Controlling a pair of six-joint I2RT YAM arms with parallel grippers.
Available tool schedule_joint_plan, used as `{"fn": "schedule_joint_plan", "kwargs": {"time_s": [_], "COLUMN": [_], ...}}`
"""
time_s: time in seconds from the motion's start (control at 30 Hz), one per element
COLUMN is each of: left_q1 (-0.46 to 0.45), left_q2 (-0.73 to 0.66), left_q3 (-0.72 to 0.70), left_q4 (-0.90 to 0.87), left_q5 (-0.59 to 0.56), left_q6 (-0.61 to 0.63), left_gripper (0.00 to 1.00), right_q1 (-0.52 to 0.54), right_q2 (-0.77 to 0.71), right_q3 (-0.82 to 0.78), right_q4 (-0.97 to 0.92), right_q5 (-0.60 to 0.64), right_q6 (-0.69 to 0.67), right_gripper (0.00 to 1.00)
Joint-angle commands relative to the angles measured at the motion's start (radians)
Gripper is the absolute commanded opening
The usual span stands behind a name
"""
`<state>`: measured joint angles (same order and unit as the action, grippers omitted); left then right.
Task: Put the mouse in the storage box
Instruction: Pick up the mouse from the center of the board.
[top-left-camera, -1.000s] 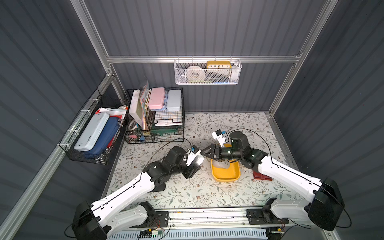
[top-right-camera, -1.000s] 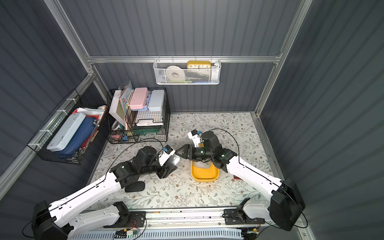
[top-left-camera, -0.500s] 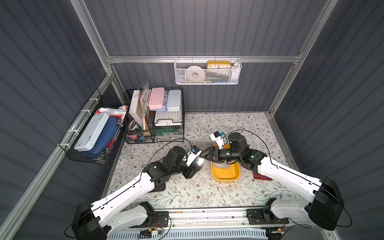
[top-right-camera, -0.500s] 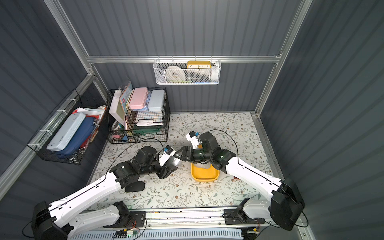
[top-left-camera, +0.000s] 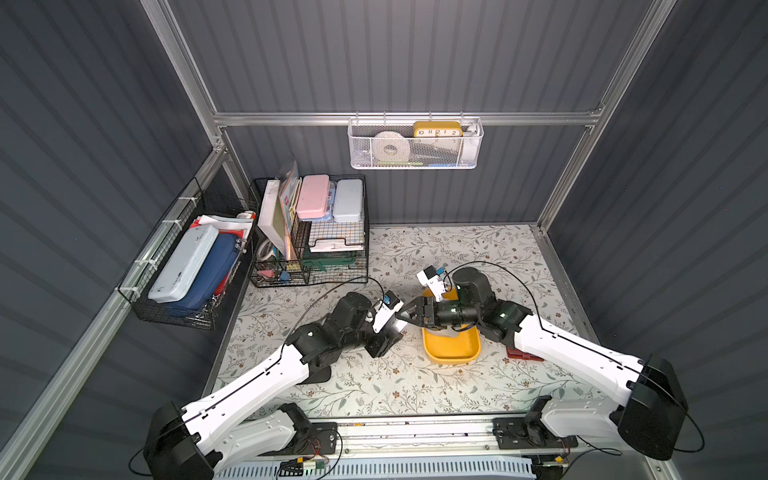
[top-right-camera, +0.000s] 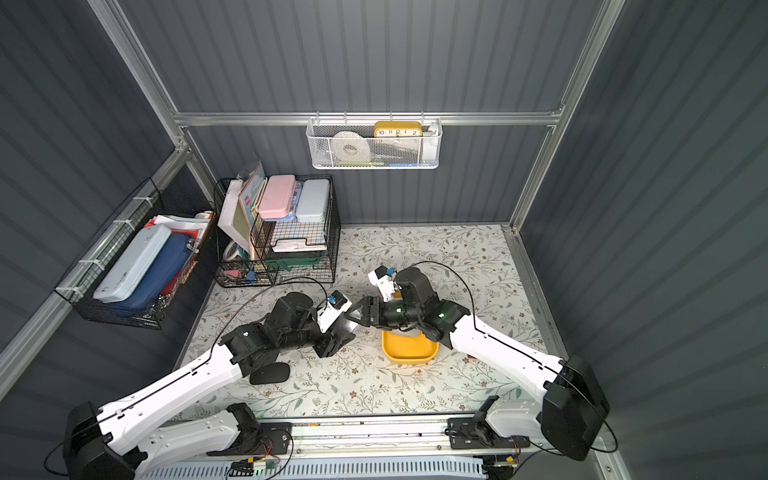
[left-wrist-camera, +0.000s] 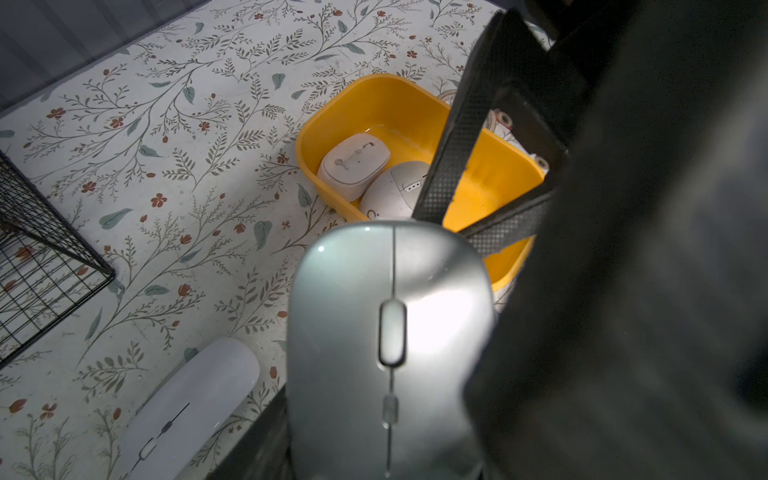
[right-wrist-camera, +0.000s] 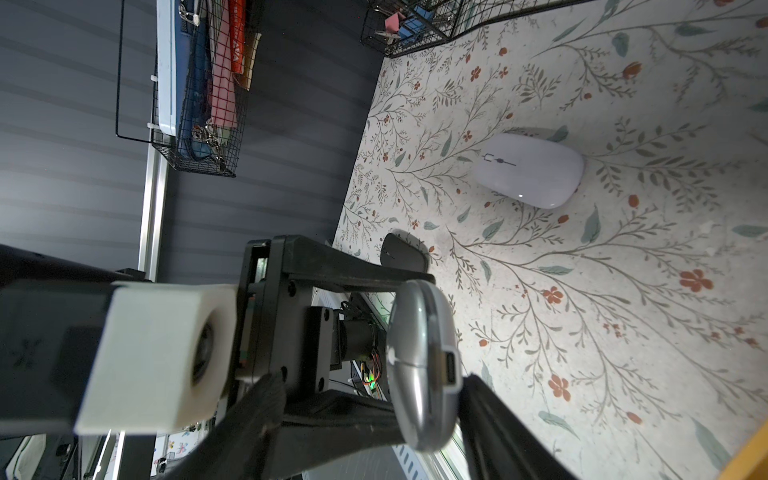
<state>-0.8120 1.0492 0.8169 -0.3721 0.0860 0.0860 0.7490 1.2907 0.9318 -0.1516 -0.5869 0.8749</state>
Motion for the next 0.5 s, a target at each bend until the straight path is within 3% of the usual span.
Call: {"fn": "schedule_joint_plan", "kwargs": {"time_s": [0.0,0.23,0.47], "left_q1": [-0.006,-0.005,-0.006], "left_q2": [-0.029,-0.038,-0.035], "left_q3": [-0.001,-0.007,-0.007], "left_q4": [0.028,0.033,0.035], "left_q5": [0.022,0.024,0.037], "left_q6": [0.02,0.018,0.017], "left_gripper": [0.24,0.23,0.23], "right_q1": [0.017,0.041,0.056], "right_q2": [0.019,0.048,0.091], "right_q3": [0.021,0.015,0.022], "right_q4": [0.013,0.043,0.093], "right_q5": [-0.003,-0.003,-0.005], "right_q6": [-0.002,0.014,0.032], "right_gripper": [0.7,0.64,0.51]}}
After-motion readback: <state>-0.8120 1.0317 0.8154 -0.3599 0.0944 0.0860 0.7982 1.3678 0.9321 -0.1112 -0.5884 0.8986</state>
